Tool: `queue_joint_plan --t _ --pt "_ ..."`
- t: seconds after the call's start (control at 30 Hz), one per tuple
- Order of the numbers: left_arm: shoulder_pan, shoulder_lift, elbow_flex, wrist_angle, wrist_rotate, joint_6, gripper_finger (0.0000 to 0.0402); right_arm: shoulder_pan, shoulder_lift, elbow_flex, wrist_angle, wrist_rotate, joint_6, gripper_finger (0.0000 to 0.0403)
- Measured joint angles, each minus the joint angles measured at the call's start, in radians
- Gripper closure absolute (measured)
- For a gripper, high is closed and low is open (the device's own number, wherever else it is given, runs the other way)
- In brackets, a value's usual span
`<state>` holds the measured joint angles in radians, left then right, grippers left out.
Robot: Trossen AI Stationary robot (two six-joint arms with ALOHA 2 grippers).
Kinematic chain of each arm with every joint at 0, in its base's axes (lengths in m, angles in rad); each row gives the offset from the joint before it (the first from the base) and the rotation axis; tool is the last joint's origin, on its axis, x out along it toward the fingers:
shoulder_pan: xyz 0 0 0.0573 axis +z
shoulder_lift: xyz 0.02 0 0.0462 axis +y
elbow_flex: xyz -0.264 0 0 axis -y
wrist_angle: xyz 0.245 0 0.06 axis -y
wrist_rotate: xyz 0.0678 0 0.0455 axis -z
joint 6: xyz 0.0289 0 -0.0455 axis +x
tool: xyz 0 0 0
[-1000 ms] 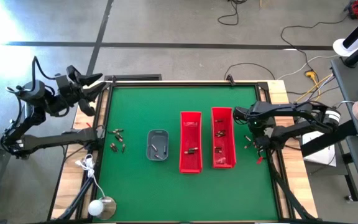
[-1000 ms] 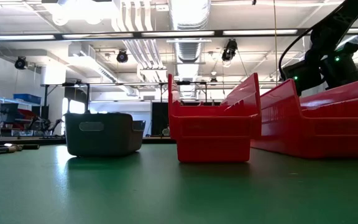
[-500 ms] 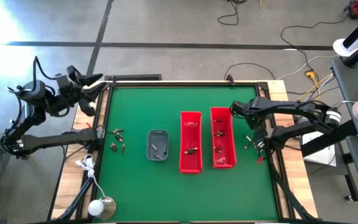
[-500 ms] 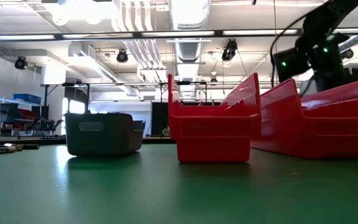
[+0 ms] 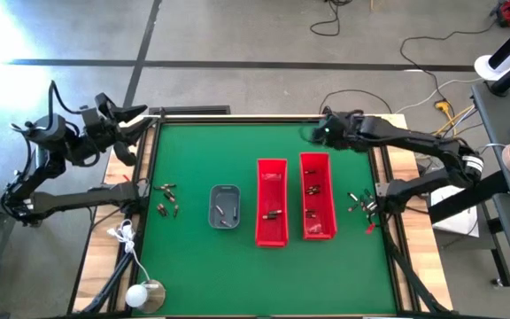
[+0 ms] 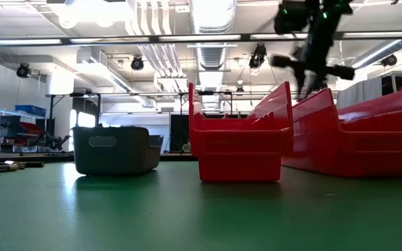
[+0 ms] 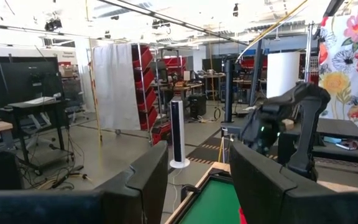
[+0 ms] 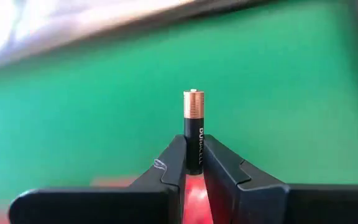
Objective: Sort batteries
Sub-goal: Put the small black battery into the right red bin
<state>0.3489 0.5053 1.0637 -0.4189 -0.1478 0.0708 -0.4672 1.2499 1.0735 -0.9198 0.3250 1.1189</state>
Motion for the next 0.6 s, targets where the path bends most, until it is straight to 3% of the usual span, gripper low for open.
queue_joint_plan --t 0.1,0.33,0.43,0.6 --pt "0.0 0.002 0.0 0.001 0.0 0.0 0.0251 0.075 0.028 0.069 -0.035 -0.203 -0.282 0.0369" --pt "0.0 0.007 0.0 0.001 0.0 -0.005 0.0251 0.219 0.112 0.087 -0.134 -0.416 -0.48 0.0369" --pt "0.0 0.007 0.0 0.002 0.0 -0.01 0.0251 0.257 0.16 0.057 -0.152 -0.462 -0.479 0.0369" --pt "0.0 0.007 0.0 0.002 0.001 -0.031 0.0251 0.248 0.228 0.005 -0.143 -0.46 -0.285 0.0369"
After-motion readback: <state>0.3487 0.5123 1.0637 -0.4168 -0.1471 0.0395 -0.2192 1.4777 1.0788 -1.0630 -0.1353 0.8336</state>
